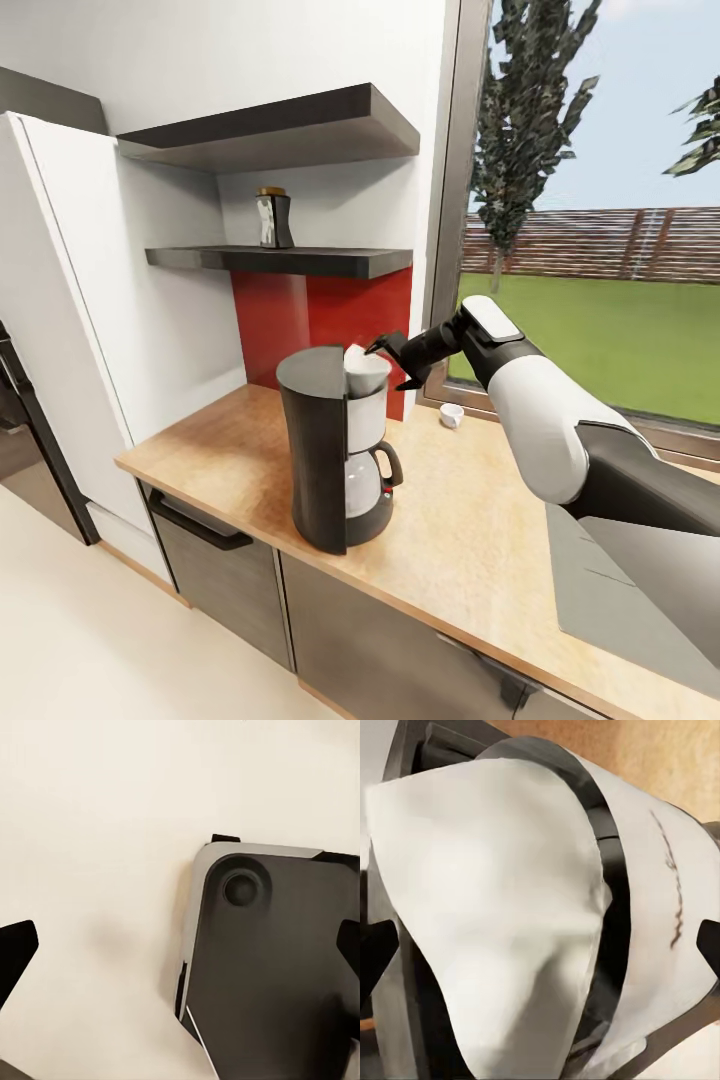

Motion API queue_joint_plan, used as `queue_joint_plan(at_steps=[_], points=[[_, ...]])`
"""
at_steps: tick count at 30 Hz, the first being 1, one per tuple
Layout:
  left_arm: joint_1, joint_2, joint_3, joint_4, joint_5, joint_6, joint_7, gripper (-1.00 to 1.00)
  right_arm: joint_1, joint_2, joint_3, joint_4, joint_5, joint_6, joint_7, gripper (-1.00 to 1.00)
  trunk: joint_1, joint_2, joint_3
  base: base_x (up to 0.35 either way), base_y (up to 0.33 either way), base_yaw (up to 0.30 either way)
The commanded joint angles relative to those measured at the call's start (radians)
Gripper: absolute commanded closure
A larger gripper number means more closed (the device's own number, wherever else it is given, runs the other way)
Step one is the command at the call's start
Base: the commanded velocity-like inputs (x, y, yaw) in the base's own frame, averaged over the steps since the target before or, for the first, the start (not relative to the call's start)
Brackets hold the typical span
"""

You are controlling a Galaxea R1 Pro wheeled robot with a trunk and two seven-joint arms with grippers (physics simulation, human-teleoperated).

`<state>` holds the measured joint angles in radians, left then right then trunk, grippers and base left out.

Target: Set up a coffee station on the kitchen countertop: keep the coffee maker on the countertop, move the bottle of coffee from the kitchen shelf to the counter next to the coffee maker, place a paper coffee filter on top of the coffee maker, put the saucer next to the coffee maker with the coffee cup on the saucer, and place the electric kettle next to the coffee maker.

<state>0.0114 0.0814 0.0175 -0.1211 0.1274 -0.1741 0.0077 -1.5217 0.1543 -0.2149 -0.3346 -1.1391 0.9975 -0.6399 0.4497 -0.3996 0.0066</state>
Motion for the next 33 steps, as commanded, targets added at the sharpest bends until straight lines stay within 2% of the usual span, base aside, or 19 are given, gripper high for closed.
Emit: queue_joint_plan(at_steps=[1,21,33], points=[[0.001,0.000,0.001,-0.002,0.006,-0.001,0.000,-1.00,0.000,0.001,-0.004,-0.001,-0.007,0.001,-0.010,-1.00,0.000,0.000,0.000,0.000,0.000,0.000],[0.001,0.001,0.001,-0.002,0.006,-0.002,0.000,-1.00,0.000,0.001,-0.005,-0.007,-0.008,0.001,-0.010,-1.00,0.000,0.000,0.000,0.000,-0.003,0.000],[0.001,0.000,0.001,-0.002,0.006,-0.001,0.000,-1.00,0.000,0.001,-0.006,-0.010,-0.008,0.001,-0.010,-1.00,0.000,0.000,0.000,0.000,-0.222,0.000]])
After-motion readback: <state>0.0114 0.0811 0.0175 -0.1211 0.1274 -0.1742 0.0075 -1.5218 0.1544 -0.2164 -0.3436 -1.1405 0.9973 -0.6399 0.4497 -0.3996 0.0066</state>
